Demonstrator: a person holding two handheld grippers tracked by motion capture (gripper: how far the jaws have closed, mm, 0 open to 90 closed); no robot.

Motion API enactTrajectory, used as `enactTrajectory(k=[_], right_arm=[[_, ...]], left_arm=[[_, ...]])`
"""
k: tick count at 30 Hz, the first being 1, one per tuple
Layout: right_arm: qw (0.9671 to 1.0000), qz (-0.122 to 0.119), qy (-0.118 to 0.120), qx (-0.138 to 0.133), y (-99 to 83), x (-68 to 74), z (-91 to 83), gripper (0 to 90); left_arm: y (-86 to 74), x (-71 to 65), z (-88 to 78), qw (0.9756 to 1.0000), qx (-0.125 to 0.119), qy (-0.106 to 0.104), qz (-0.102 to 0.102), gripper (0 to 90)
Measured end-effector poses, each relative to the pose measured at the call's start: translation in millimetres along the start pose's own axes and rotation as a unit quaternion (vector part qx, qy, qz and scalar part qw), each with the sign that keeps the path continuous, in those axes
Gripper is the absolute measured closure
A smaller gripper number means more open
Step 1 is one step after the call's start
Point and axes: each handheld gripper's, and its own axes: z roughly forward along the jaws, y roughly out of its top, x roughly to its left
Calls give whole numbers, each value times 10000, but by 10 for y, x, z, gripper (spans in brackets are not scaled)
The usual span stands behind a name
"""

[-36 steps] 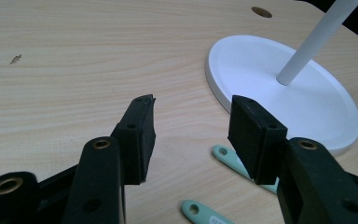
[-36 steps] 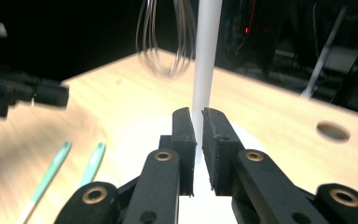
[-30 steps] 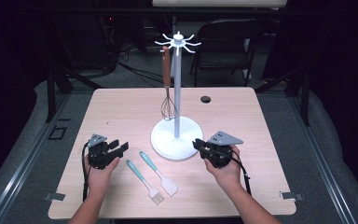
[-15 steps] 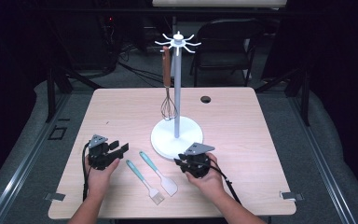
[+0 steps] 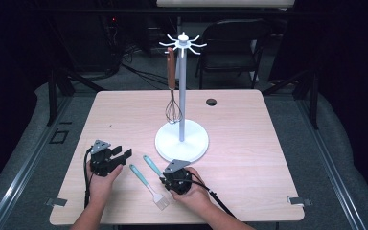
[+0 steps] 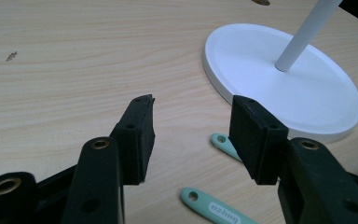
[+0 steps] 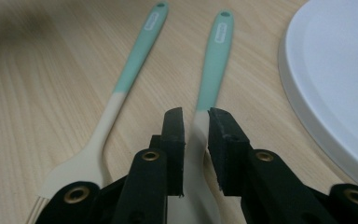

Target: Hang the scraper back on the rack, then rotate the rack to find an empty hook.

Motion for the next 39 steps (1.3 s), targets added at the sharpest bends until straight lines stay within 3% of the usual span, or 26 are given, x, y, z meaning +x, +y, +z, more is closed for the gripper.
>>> enactTrajectory(k=[11, 23, 30, 32, 39], right_arm=[[9999, 99, 79, 78, -73, -68, -63, 812], [9995, 277, 59, 110, -432, -324, -483, 818], [9991, 369, -74, 175, -660, -438, -759, 818], [9987, 472, -61, 168, -706, -482, -810, 818], [9983, 504, -125, 253, -720, -498, -850, 818]], left_arm=[[-7, -1, -9, 10000, -19, 20, -11, 499], [-22, -17, -17, 10000, -14, 58, -4, 499], [-30, -18, -31, 10000, 6, 98, 4, 499], [-32, -21, -36, 9999, -22, 103, -13, 499], [-33, -25, -43, 10000, -22, 93, 12, 499]])
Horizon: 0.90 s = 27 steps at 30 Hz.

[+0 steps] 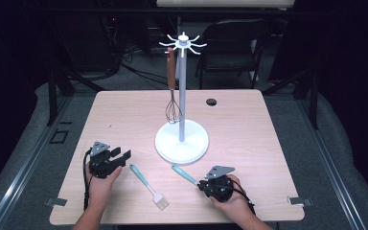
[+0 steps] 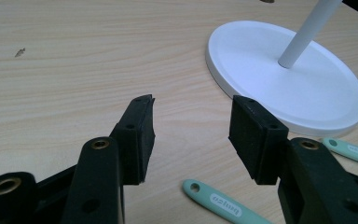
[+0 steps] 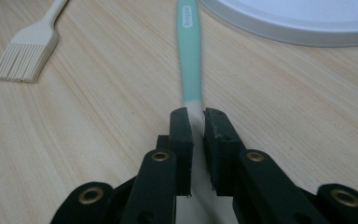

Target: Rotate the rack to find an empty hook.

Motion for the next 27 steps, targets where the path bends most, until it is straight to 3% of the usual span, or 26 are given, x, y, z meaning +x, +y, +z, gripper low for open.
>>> enactTrajectory(k=[9, 21, 27], right_arm=[[10000, 33, -13, -30, -7, -6, 4, 796], [9996, -252, -91, 33, 127, 22, 143, 791], [9999, -111, -6, 43, 152, 4, 161, 805]], left_arm=[[-12, -37, -11, 10000, 28, -47, 35, 499], [-26, -225, 12, 9986, 121, -490, 144, 499], [-38, -392, 40, 9969, 152, -729, 263, 478]])
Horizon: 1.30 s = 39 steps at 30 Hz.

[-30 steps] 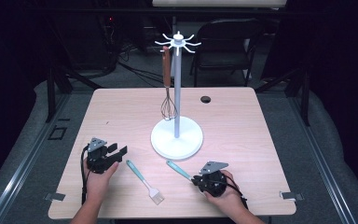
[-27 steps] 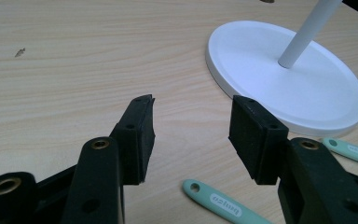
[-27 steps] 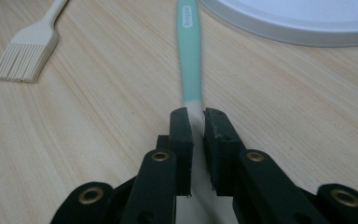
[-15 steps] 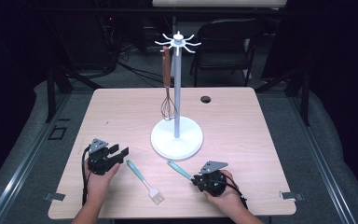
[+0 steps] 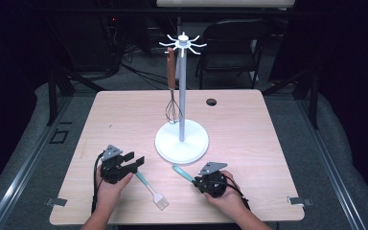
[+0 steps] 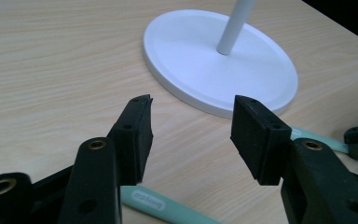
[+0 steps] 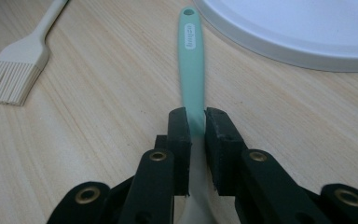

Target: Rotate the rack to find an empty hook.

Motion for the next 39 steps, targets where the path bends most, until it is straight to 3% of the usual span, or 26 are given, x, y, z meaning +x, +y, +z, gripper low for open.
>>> enactTrajectory(k=[11, 25, 34, 39], right_arm=[[9999, 82, -1, -69, 3, 4, 16, 807], [9997, -24, 131, -198, 1, 41, 1, 808], [9992, -71, 175, -339, 16, 65, -27, 810], [9990, -137, 174, -400, 33, 83, -57, 811]], left_arm=[[-27, -199, 134, 9993, 113, -321, 165, 438], [-57, -379, 269, 9968, 360, -635, 318, 416], [-91, -473, 368, 9941, 561, -844, 380, 409], [-123, -526, 446, 9915, 717, -1014, 399, 406]])
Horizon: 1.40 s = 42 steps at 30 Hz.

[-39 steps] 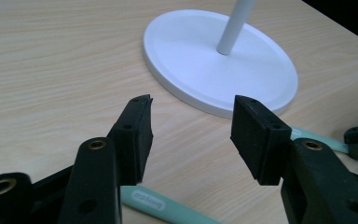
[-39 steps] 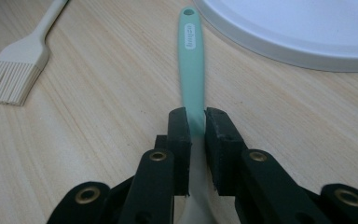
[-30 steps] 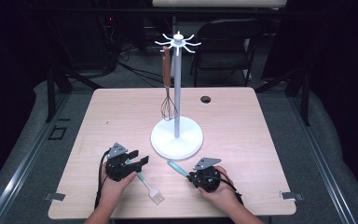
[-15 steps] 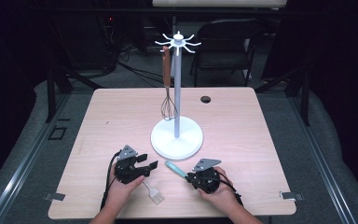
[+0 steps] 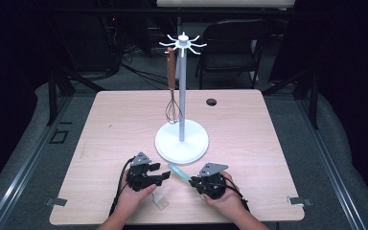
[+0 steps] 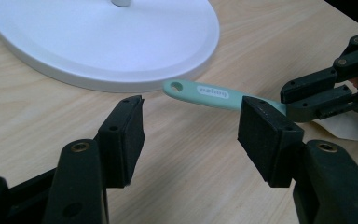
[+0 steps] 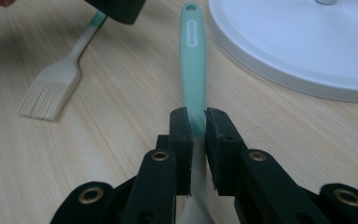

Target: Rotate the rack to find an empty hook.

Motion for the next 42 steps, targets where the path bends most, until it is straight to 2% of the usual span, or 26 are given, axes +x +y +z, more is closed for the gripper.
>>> enactTrajectory(k=[8, 20, 24, 29, 32, 35, 37, 40, 42], right_arm=[[9998, 22, 76, -164, 18, 16, -29, 811], [9991, -31, 253, -326, 39, 75, -34, 809], [9988, -85, 256, -398, 50, 100, -33, 807], [9982, -26, 283, -536, 63, 92, -41, 802], [9980, -1, 284, -571, 70, 89, -60, 750], [9986, -14, 274, -456, 59, 88, -75, 714], [9994, 45, 248, -221, 42, 72, -53, 707], [9996, 103, 258, -15, 2, 56, -23, 753], [9998, 72, 162, 6, -9, 56, -21, 793]], left_arm=[[-2, -51, 94, 9995, 150, -271, 18, 402], [24, -75, 85, 9978, -33, -654, -139, 394], [55, -99, 62, 9977, -120, -655, -112, 407], [124, -142, 35, 9978, -190, -634, -71, 428], [150, -169, 29, 9976, -220, -656, -23, 450], [162, -207, 43, 9976, -221, -658, 25, 458], [169, -233, 58, 9977, -172, -654, 89, 459], [182, -255, 78, 9976, -170, -667, 81, 461], [191, -256, 81, 9974, -158, -694, 68, 464]])
